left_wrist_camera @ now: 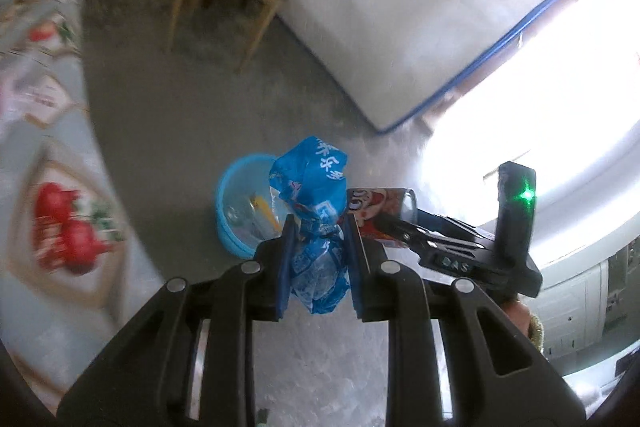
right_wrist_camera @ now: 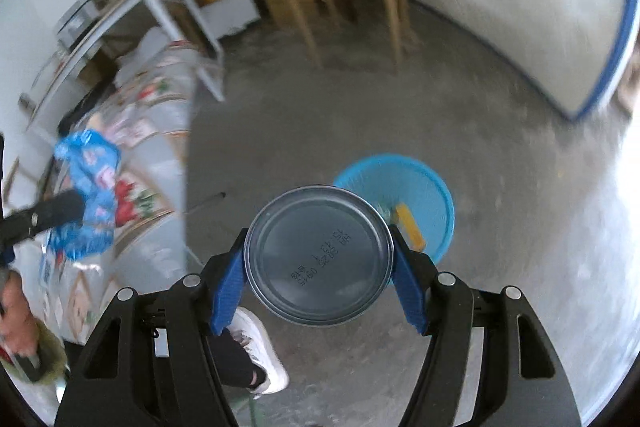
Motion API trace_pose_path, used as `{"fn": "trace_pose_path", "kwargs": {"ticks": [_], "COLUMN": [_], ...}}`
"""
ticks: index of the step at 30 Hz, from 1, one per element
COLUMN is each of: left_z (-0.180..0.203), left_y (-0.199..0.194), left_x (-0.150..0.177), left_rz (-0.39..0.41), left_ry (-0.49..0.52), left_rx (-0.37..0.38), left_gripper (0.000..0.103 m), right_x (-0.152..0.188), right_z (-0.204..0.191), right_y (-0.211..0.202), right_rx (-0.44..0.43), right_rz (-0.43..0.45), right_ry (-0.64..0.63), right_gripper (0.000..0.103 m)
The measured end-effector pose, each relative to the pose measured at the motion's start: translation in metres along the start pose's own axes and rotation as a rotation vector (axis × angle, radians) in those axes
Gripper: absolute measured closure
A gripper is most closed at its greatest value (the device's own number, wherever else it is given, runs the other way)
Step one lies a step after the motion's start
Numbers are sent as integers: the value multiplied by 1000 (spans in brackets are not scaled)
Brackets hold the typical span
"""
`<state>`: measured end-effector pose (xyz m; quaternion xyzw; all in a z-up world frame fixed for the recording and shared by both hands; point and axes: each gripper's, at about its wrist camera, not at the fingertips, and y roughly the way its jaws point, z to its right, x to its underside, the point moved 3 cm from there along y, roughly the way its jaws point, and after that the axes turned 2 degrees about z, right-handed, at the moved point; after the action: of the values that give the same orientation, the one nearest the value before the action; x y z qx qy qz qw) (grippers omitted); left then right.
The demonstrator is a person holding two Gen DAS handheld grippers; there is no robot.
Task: Collect trash
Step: 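Open both grippers to drop the can and bag into the wastebasket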
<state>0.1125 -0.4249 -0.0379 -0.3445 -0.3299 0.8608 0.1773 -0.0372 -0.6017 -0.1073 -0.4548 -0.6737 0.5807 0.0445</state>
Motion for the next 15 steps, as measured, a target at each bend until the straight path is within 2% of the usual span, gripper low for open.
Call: {"fn": "trace_pose_path", "kwargs": {"ticks": [5,7,8,9,12,15], "left_z": [11,18,19,21,26,33], "left_y": [67,90,96,104,106,97], "left_x": [-21,-34,-39,-45,-52,-42], "left_rz": [-80,-94,-99,-97,-63,-41], "left_ry": [-24,-31,-34,-41,-43,-24], "left_rx": [-8,20,24,17,24,42], "left_gripper": [81,72,54,41,37,33], "right_x": [-14,-20,-23,-21,-16,-7], "right_z": [47,63,72,81,103,112], "right_y": [54,77,92,99,127,136], "right_rx": [2,7,2,2,21,3], "right_rz": [-70,-83,-97,-111,-139,-134], "right_ry": [126,183,204,219,292,332], "right_gripper": [39,39,39,39,37,37]}}
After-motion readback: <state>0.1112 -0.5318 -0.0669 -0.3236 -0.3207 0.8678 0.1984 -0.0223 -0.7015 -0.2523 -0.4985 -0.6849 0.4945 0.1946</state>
